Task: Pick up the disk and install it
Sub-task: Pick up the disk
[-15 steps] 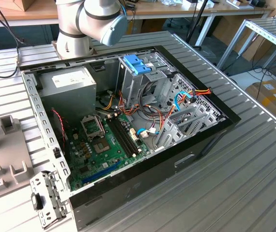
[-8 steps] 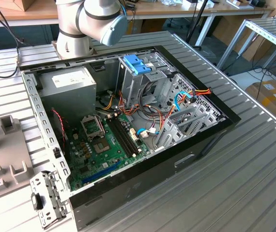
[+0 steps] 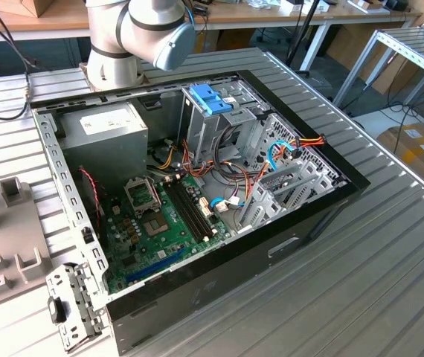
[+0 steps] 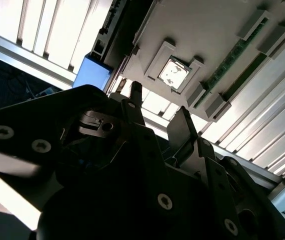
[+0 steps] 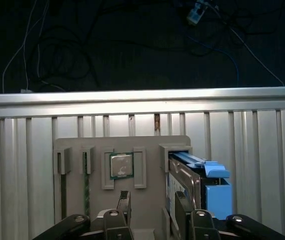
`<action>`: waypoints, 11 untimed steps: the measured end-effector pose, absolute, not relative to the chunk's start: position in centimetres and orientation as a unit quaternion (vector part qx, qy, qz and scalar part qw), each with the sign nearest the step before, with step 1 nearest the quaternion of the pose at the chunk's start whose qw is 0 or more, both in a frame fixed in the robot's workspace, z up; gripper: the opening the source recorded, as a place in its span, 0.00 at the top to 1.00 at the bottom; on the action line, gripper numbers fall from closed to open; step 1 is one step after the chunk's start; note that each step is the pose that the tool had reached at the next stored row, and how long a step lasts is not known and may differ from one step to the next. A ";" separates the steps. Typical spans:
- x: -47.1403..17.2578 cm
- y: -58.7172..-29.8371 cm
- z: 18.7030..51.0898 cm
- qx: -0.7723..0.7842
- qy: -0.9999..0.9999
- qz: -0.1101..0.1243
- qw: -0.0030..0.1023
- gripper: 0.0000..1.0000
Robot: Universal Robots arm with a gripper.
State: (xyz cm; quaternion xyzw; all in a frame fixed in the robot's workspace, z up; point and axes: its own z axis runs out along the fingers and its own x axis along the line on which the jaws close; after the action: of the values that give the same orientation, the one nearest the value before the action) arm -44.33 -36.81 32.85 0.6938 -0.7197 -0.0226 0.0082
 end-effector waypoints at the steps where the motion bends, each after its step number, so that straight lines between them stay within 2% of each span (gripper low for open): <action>1: -44.3 -36.8 32.8 0.694 -0.720 -0.023 0.008 0.52; 11: -44.6 -36.4 32.7 0.694 -0.720 -0.023 0.008 0.52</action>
State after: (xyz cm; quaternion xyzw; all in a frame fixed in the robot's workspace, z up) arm -44.59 -36.36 32.71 0.6938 -0.7198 -0.0225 0.0081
